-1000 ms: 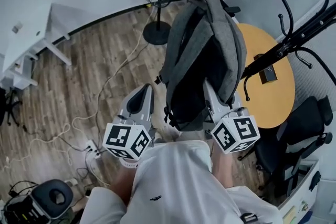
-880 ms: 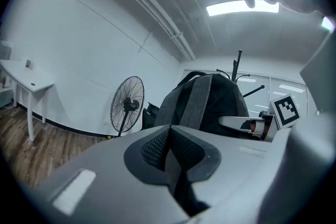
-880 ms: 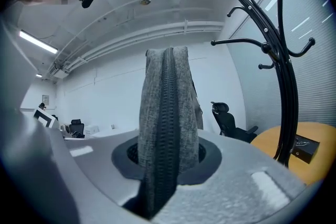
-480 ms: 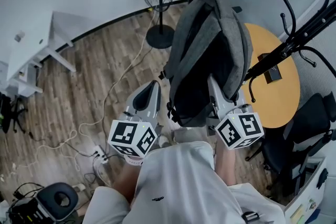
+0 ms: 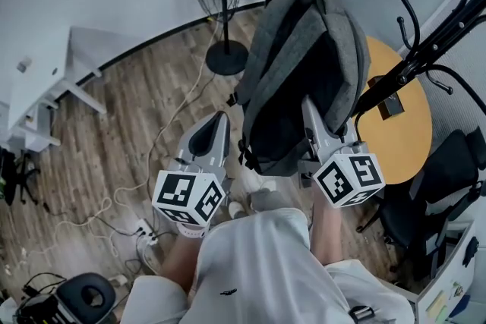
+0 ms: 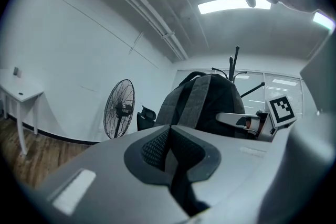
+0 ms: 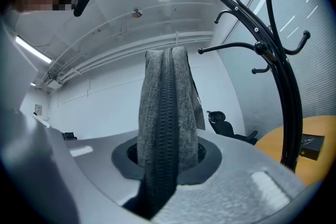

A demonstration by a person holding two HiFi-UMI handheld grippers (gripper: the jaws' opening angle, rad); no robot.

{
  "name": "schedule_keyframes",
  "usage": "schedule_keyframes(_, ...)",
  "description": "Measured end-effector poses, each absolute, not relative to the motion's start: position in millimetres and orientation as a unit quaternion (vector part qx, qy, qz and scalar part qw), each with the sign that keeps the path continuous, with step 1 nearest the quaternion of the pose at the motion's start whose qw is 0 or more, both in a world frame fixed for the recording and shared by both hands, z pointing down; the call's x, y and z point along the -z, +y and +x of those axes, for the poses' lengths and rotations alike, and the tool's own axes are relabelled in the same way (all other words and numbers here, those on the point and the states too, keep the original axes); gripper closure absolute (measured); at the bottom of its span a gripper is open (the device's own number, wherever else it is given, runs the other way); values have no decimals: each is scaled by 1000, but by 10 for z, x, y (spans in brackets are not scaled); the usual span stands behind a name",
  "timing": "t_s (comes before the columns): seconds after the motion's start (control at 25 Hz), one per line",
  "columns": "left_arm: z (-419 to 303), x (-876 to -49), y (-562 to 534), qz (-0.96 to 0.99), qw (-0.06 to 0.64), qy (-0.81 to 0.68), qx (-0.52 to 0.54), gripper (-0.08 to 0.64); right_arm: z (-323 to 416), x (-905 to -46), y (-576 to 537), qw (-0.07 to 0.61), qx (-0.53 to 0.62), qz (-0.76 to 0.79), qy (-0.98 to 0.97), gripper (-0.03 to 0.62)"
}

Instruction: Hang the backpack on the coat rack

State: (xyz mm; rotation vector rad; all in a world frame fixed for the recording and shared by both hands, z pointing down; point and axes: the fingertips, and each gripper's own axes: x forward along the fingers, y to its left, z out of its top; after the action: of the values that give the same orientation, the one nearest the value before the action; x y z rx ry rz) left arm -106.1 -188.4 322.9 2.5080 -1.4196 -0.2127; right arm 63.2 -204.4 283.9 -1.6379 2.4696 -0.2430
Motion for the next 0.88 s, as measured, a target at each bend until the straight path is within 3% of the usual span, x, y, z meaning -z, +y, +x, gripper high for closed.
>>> schedule_keyframes(0.88,-743,-3306,-2212,865,146,-476,65,545,1063,-2537,-2690,136,71,-596,788,500)
